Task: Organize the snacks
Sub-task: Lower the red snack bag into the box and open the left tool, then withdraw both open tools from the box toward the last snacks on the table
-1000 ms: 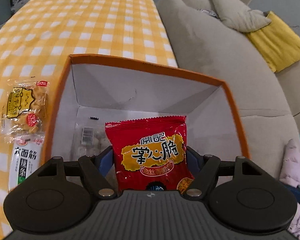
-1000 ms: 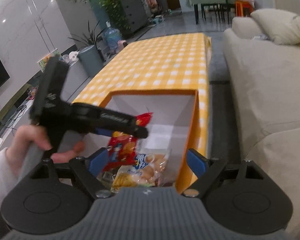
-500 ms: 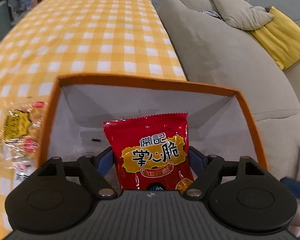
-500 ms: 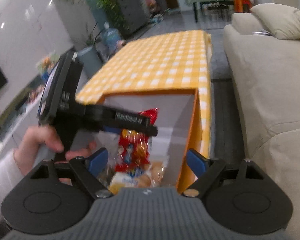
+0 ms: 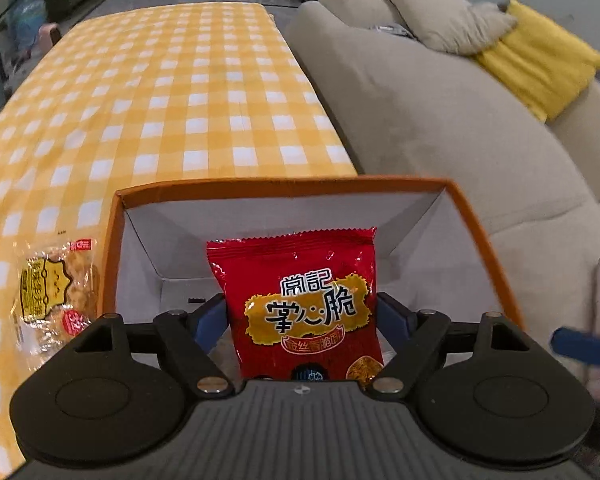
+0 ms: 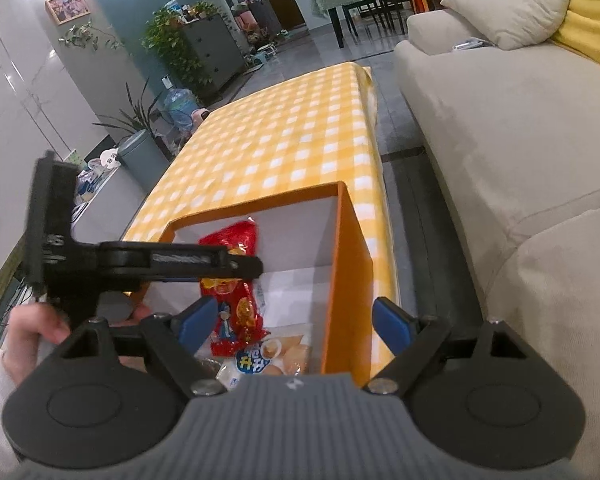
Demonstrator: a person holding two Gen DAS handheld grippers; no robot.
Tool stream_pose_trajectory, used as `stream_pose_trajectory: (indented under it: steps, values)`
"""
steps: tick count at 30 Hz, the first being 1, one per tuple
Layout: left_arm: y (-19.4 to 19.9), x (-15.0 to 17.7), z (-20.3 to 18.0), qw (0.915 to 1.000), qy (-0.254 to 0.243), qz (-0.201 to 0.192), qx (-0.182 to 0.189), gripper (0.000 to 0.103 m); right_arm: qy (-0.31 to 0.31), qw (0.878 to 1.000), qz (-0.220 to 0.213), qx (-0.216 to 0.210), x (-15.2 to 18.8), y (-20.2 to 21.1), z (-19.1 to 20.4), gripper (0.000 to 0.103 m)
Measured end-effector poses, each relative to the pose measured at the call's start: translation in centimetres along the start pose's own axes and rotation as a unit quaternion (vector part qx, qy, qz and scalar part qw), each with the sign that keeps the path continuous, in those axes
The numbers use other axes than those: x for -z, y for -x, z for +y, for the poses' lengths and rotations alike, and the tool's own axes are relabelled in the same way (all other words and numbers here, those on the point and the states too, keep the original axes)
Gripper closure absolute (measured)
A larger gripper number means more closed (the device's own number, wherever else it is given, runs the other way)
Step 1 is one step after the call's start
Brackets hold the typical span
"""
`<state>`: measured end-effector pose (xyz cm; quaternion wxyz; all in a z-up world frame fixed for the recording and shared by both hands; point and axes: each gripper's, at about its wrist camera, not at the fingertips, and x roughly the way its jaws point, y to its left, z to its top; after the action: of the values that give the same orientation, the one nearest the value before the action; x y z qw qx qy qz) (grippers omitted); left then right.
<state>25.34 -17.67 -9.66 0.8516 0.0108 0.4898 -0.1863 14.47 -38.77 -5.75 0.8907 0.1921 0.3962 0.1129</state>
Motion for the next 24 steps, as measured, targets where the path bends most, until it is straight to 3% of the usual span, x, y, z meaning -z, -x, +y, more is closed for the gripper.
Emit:
stream_pose_trajectory:
  steps: [3, 6, 11, 17, 20, 24]
  values:
    - [-0.2, 0.6, -0.7, 0.9994, -0.029, -0.009, -0.013, 0.007, -0.005, 1.0, 0.002, -0.003, -0.1, -0.2, 0.0, 0.02]
    - [0.3, 0.8, -0.4, 0.9992, -0.015, -0.036, -0.004, 0.005, -0.009, 1.0, 0.003, -0.002, -0.2, -0.4, -0.1, 0.02]
    - [0.7, 0.4, 0.1, 0.9992, 0.015, -0.037, 0.005, 0.005, -0.011, 1.0, 0.002, -0.003, -0.1, -0.3, -0.3, 0.021]
    - [3.5, 0.7, -1.0, 0.9969, -0.015, -0.076, -0.016, 0.005, -0.015, 1.0, 0.0, -0.002, -0.2, -0.3, -0.4, 0.021]
    - [5.5, 1.0, -1.3, 0.995, -0.027, -0.096, -0.008, 0.005, -0.018, 1.0, -0.003, -0.007, -0.2, -0.1, -0.3, 0.021]
    - [7.8, 1.0, -0.5, 0.9947, 0.003, -0.101, 0.019, 0.006, -0.012, 1.0, -0.006, -0.011, -0.2, 0.2, 0.2, 0.021]
